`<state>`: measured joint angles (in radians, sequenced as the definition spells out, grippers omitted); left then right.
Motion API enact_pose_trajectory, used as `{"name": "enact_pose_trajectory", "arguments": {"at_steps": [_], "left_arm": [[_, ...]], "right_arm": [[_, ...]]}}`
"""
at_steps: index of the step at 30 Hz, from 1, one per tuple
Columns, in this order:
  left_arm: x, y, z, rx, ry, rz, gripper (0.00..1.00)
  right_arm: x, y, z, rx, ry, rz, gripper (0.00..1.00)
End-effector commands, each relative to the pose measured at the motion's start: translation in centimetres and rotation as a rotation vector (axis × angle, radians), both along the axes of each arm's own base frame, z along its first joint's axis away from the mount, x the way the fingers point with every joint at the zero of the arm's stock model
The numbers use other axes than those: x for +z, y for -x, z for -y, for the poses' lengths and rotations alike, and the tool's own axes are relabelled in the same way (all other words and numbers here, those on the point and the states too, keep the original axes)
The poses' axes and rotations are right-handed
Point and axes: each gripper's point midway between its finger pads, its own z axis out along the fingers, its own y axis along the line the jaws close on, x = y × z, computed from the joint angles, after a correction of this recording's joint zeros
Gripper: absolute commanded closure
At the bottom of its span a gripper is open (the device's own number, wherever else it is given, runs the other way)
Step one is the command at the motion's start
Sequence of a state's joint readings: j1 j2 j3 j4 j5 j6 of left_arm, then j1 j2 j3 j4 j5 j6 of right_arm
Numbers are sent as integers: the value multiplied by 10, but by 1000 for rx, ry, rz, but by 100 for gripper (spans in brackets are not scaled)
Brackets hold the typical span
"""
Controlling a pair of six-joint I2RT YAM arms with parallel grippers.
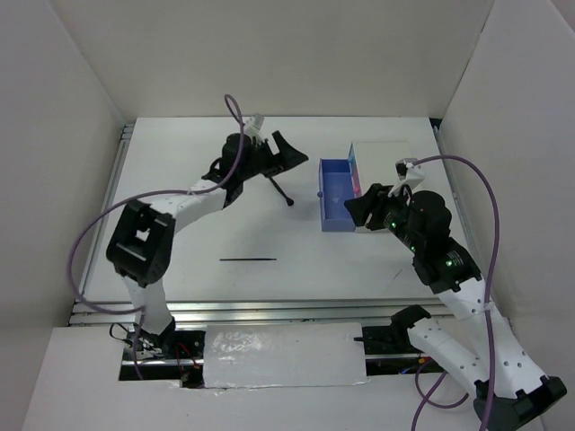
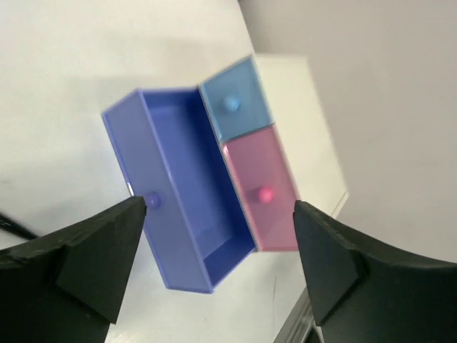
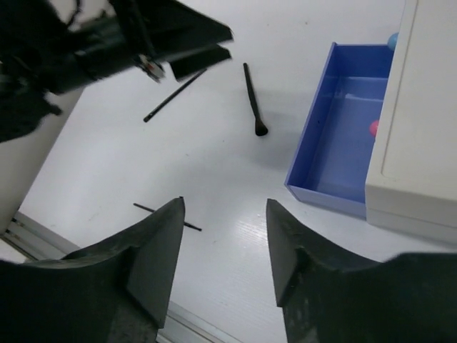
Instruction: Organize the makeup
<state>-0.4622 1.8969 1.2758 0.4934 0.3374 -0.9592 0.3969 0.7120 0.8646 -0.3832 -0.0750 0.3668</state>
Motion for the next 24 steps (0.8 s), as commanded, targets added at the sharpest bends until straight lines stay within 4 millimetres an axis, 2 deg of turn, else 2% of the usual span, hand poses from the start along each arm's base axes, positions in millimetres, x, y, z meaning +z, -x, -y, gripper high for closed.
{"name": "enact_pose_trajectory", "arguments": {"at_steps": [1,2,3,4,5,6,7,8,9,11,12,13,15,16,17,18,20,21,22,24], "left_arm": [[53,-2,-53,168,-237,127,1],[65,12,-72,204,-279,109,1],[64,14,-92,272,-341,106,1],[77,31,-113,322,-381,97,1],[81,36,-128,370,-414,99,1],[77,38,-152,461,-490,94,0],[87,46,-170,514,-516,101,1],[77,53,-187,549,-578,60,1],[76,54,-207,620,-630,51,1],[62,51,-237,675,-696,-13,1],[55,48,-243,674,-706,-32,1],[37,36,-257,685,-728,-87,1],[16,18,-270,664,-738,-139,1],[-19,5,-272,630,-776,-212,0],[-20,-10,-273,602,-777,-206,1],[-52,-21,-274,553,-784,-267,1],[-61,-40,-271,504,-795,-252,1],[-84,-46,-269,470,-814,-286,2],[-80,-56,-268,460,-828,-269,4],[-99,-60,-272,444,-877,-320,6]], "right_arm": [[27,1,-6,34,-19,55,41],[28,0,-8,38,-24,56,36],[27,-2,-10,41,-31,49,34],[27,-4,-11,43,-38,50,26],[27,-3,-15,58,-51,43,23],[24,-6,-18,65,-52,34,21],[27,-8,-21,75,-62,41,18],[24,-8,-27,100,-72,25,16],[24,-9,-30,109,-80,22,15],[28,-11,-37,132,-101,21,13],[28,-11,-40,148,-108,18,13],[33,-11,-41,153,-119,29,12],[38,-9,-44,171,-131,34,10],[42,-7,-45,177,-135,40,8],[45,-5,-46,188,-137,44,6],[49,-2,-46,198,-136,46,1],[54,4,-44,208,-128,59,0],[53,7,-43,207,-121,54,0],[55,11,-40,208,-115,67,0],[52,16,-34,192,-100,79,0]]}}
